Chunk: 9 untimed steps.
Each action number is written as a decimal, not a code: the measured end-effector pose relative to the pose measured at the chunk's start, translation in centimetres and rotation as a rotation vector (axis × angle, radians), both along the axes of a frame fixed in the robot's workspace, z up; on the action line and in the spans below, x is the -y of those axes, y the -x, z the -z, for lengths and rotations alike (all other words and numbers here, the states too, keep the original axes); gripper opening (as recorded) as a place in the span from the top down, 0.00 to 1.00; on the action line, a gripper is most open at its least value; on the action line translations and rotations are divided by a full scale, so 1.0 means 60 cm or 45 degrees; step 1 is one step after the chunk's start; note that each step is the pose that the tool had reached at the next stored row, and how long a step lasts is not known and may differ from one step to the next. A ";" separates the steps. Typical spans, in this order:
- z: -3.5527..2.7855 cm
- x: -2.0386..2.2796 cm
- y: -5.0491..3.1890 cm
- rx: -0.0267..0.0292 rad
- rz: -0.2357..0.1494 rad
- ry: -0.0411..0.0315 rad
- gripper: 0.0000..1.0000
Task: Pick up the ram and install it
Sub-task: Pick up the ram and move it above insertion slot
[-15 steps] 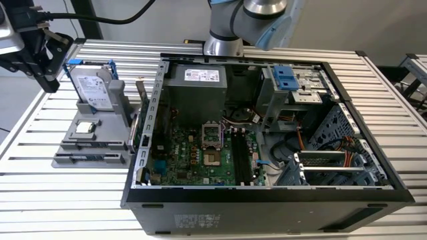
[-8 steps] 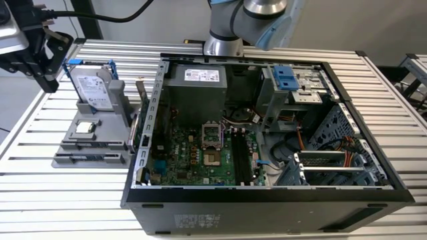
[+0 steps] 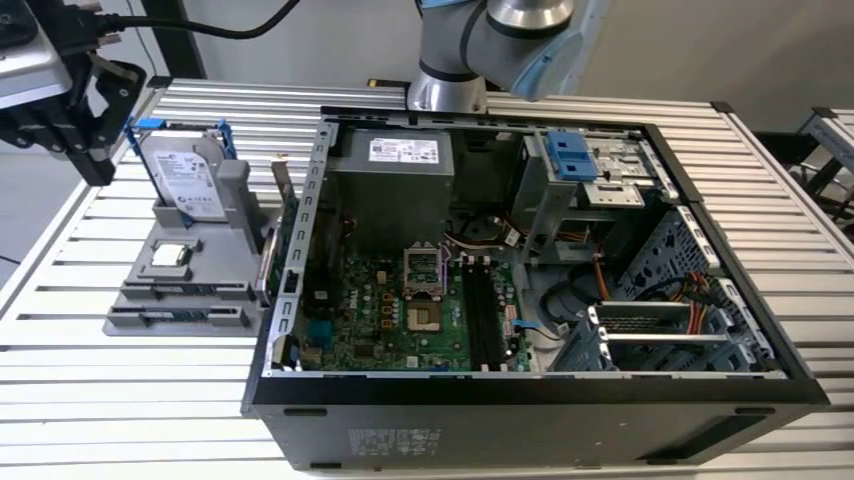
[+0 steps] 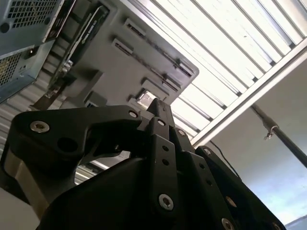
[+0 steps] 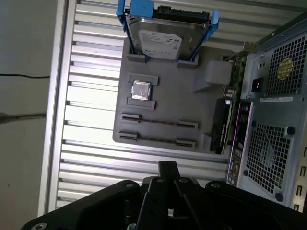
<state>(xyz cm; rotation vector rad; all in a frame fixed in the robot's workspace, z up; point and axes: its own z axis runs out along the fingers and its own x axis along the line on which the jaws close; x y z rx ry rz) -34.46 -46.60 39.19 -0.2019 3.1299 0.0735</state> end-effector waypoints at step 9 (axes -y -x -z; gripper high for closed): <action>0.000 0.0000 0.001 0.0001 -0.185 0.0002 1.00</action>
